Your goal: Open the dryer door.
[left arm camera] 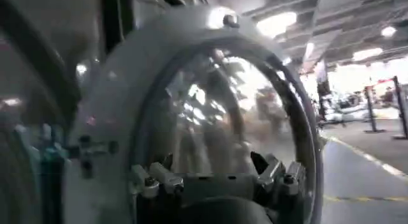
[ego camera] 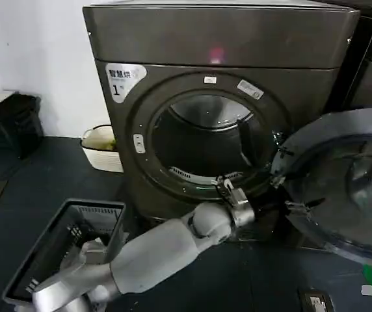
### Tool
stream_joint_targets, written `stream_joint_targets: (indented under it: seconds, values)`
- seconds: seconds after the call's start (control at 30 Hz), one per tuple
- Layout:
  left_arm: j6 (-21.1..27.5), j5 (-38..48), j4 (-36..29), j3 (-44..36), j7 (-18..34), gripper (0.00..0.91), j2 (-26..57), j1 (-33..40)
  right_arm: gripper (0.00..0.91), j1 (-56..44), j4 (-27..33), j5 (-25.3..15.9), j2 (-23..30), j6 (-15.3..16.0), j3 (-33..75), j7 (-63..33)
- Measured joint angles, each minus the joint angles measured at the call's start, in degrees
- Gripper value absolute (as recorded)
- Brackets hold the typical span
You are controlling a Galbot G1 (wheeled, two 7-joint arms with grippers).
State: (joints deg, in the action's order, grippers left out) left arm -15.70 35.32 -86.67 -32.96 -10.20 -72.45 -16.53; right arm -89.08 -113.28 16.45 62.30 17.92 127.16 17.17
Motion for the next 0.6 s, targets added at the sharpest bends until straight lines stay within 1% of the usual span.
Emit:
stream_joint_targets:
  seconds: [0.1,0.23,0.37,0.5,0.6]
  values:
    - [-0.4,-0.2,-2.5,0.8,0.8,0.907,4.3,-0.9,0.907,0.2,0.9,-1.1,-0.2,-0.5,0.9,0.0]
    - [1.5,0.4,-7.3,2.9,2.3,0.907,10.9,-2.7,0.907,1.1,1.2,-3.0,-0.5,-0.9,1.1,0.0]
    - [1.8,1.1,-11.9,5.8,2.2,0.907,19.3,-5.1,0.907,2.4,2.0,-4.2,-1.6,-1.2,1.1,-0.1]
    - [1.8,4.1,-15.8,8.5,2.0,0.907,27.3,-7.9,0.907,3.8,3.0,-5.3,-2.7,-1.8,0.9,0.0]
    - [2.0,3.9,-18.0,10.5,0.6,0.907,33.3,-9.8,0.907,4.9,3.8,-6.5,-3.4,-2.3,0.3,0.0]
